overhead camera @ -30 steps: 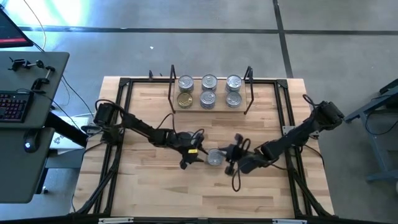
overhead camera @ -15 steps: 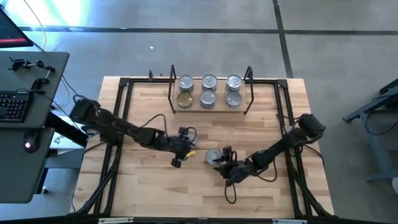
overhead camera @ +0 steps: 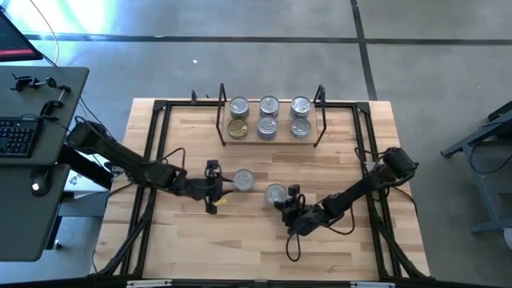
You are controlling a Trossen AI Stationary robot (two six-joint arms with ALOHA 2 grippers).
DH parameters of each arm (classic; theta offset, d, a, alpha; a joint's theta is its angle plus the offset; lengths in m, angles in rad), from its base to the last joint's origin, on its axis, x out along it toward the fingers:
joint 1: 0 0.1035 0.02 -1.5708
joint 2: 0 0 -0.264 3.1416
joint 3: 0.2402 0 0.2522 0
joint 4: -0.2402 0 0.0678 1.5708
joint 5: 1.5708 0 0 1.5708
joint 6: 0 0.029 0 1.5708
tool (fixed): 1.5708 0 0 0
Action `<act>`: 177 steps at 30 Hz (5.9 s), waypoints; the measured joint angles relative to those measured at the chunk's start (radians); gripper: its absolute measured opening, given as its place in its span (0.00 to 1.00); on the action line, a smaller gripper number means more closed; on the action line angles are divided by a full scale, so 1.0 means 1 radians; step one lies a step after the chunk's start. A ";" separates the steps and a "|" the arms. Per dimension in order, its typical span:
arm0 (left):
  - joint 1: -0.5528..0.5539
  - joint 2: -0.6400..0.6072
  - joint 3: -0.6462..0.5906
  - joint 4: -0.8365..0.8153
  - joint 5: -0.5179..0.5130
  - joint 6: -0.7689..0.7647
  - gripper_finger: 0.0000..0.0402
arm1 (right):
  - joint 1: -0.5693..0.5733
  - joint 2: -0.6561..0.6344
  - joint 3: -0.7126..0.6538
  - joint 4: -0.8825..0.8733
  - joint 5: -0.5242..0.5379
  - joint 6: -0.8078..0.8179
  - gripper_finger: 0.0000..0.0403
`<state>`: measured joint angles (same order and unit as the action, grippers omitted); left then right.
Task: Stack canned seafood by type on shelf
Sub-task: Stack the yellow-blue tuna can on top of the yellow-blue tuna can on the shelf, then stack the green tuna can on top of the green tuna can on the shelf
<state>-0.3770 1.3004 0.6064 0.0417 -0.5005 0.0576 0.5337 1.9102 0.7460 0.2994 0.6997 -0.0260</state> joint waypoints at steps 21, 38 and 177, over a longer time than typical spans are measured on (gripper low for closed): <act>-0.026 -0.051 -0.072 0.007 -0.072 -0.081 0.33 | 0.028 -0.014 0.344 -0.649 0.170 -0.025 0.00; -0.026 -0.050 -0.072 0.007 -0.072 -0.081 0.33 | 0.044 -0.018 0.269 -0.629 0.214 0.290 0.00; -0.037 0.066 -0.071 0.191 -0.052 -0.046 0.33 | -0.716 -0.382 0.326 -0.868 -0.020 -0.027 0.17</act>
<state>-0.4137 1.3659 0.5352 0.2323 -0.5526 0.0113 -0.1821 1.5283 1.0723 -0.5682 0.6802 -0.0534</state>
